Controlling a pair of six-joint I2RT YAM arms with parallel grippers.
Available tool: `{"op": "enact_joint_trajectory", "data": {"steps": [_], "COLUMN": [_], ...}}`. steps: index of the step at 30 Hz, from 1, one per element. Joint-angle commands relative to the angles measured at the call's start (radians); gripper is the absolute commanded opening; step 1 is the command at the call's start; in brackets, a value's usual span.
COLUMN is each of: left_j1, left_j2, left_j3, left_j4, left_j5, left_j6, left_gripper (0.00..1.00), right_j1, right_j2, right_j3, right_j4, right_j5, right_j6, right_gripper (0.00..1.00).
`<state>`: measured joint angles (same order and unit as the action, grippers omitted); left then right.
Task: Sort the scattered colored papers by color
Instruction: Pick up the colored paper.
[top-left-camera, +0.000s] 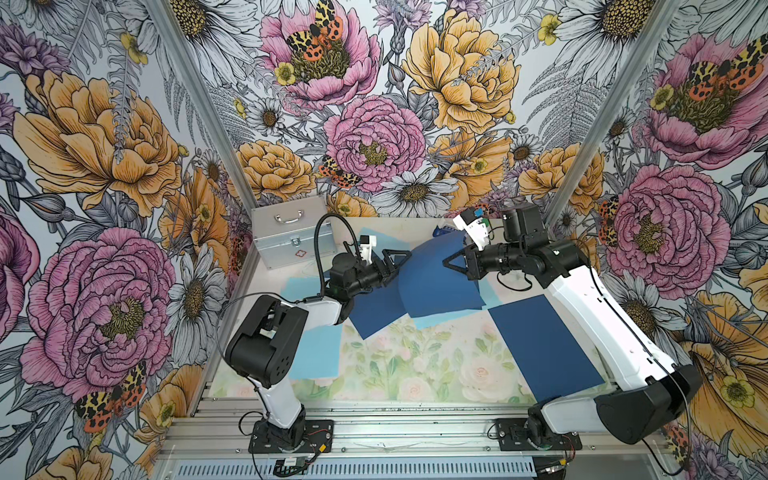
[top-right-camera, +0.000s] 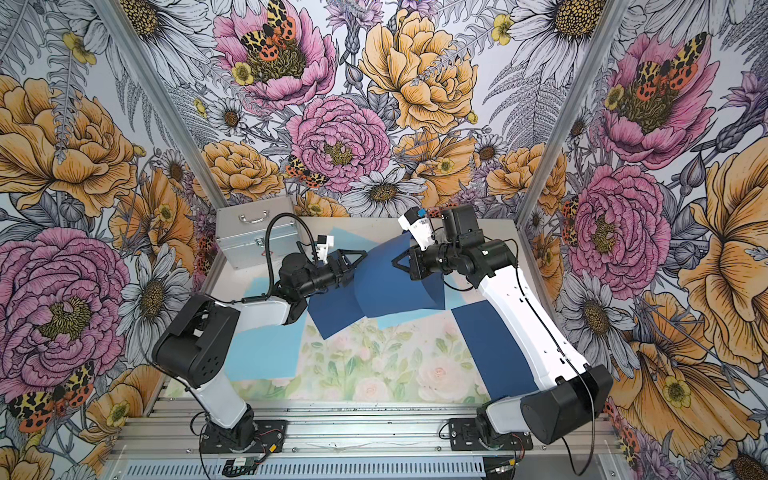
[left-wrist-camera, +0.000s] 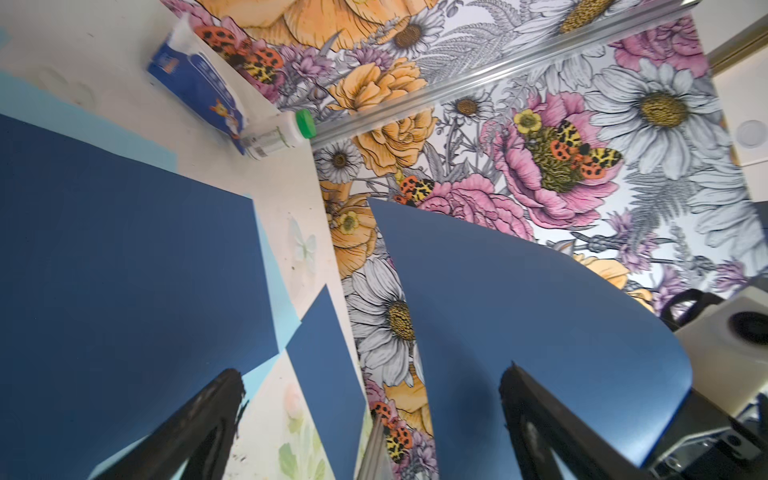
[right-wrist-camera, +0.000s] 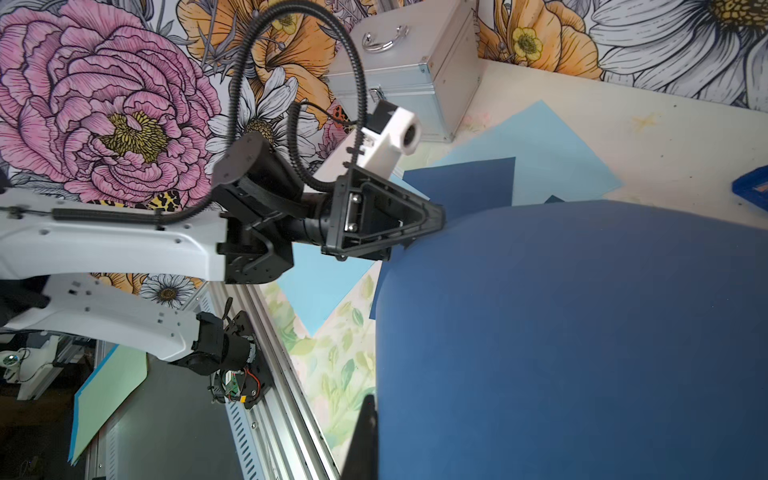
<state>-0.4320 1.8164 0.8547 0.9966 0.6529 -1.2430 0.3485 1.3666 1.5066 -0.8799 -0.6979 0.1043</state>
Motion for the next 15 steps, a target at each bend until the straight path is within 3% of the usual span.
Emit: {"op": "enact_joint_trajectory", "data": {"steps": [1,8,15], "left_j1": [-0.021,-0.041,-0.045], "left_j2": [0.085,0.123,0.127], "left_j3": [0.061,0.107,0.098], "left_j4": [0.356,0.394,0.388], "left_j5": [0.042,0.078,0.091], "left_j6": [-0.137,-0.173,-0.181], "left_gripper": [0.94,0.76,0.72], "right_j1": [-0.037,-0.131,-0.162], "right_j2": [-0.006,-0.032,-0.030], "right_j3": [-0.049,-0.134,-0.128], "right_j4": [-0.005,0.020,0.041], "right_j5": [0.006,0.020,0.007], "right_j6": [0.016,0.060,0.075], "right_gripper": [0.00,0.00,0.00]}}
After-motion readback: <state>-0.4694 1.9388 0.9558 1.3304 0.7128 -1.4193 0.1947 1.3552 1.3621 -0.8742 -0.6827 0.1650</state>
